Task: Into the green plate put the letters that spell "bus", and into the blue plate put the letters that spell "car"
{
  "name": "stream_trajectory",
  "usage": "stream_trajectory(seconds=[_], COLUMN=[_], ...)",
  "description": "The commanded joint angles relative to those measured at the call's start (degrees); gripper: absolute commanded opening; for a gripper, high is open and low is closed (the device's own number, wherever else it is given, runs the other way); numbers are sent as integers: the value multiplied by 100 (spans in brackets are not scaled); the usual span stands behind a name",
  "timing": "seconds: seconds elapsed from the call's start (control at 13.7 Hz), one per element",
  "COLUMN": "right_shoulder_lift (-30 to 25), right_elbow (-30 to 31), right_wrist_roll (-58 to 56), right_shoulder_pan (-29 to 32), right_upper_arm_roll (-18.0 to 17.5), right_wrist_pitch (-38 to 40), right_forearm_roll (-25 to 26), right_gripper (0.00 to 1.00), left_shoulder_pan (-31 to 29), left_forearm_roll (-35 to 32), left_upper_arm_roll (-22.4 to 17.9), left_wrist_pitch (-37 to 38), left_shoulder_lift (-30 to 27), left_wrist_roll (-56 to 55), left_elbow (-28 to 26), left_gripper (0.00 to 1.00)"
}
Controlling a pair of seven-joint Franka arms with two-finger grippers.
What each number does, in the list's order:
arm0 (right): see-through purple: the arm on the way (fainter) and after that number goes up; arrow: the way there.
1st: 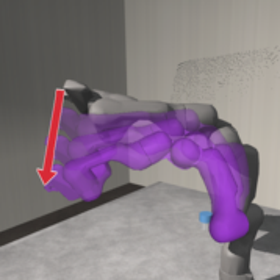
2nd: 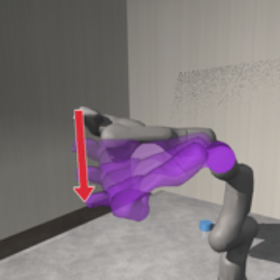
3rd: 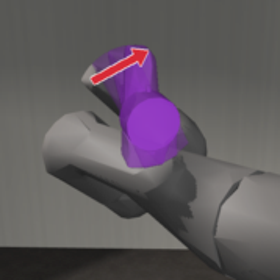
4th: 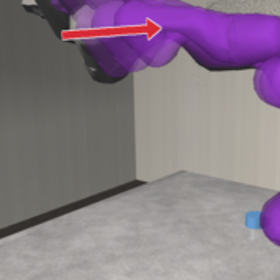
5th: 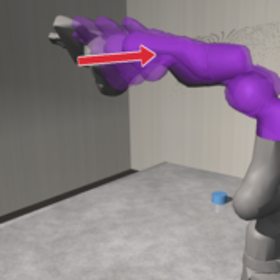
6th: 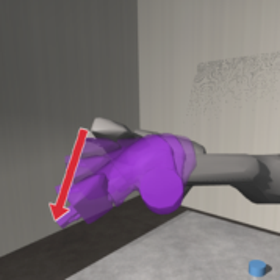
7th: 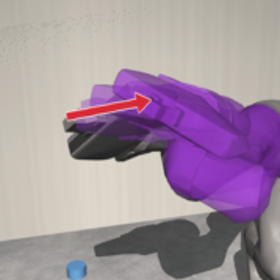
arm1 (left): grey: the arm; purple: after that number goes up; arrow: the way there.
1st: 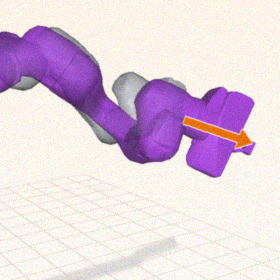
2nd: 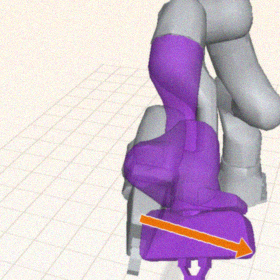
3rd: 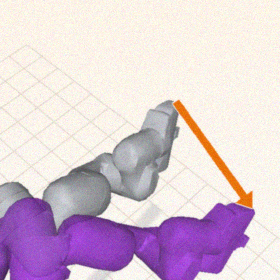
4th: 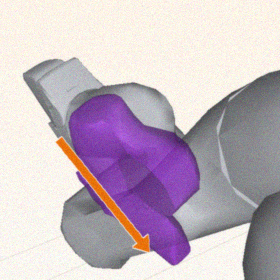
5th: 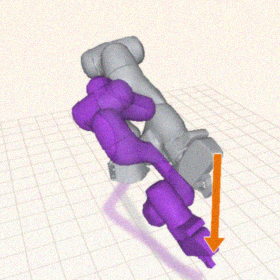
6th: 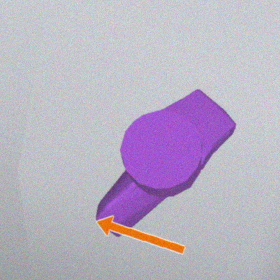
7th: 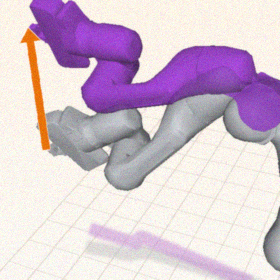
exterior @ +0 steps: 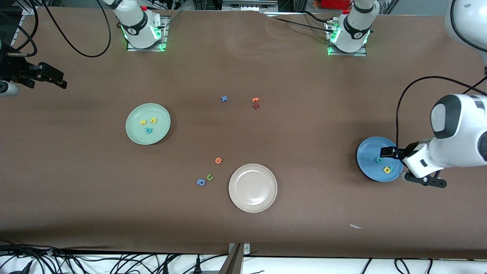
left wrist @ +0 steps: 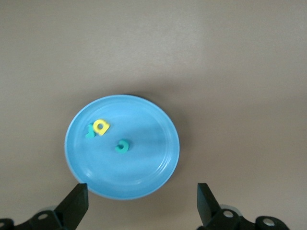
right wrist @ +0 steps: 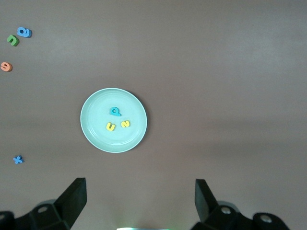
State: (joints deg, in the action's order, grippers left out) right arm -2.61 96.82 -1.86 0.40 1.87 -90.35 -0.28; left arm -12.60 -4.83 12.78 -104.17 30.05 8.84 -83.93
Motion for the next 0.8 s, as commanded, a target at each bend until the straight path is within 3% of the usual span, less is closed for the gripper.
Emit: stream_trajectory(seconds=[0.0,0.22,0.44,0.51,0.73], right_shoulder_lift=[6,147,235,217,235], right_elbow=[30,-216,-251,-251,-251], right_wrist_roll=[19,54,54,54,54], right_shoulder_pan=[127,118,118,118,118], right_upper_arm_roll=[-117,-108,-99,-108,-99], right_wrist_pitch=[-80,-88,-228,-255,-273], right_forearm_roll=[54,45,54,63,2], right_gripper=[100,100,100,100,100], left_shoulder_pan=[143,775,1074,1285,1357], left_forearm_roll=[594,949,896,887,887], left_upper_arm_roll=[-327,-1127,-1381,-1644,-1726], left_wrist_pitch=[55,46,519,538,529], left_shoulder_lift=[-866,-1930,-2608,-2722,-2846], left_wrist_roll=[-93,-110,-224,-234,-234], left_elbow=[-728,-1415,-1311,-1223,-1109], left_gripper=[100,100,100,100,100])
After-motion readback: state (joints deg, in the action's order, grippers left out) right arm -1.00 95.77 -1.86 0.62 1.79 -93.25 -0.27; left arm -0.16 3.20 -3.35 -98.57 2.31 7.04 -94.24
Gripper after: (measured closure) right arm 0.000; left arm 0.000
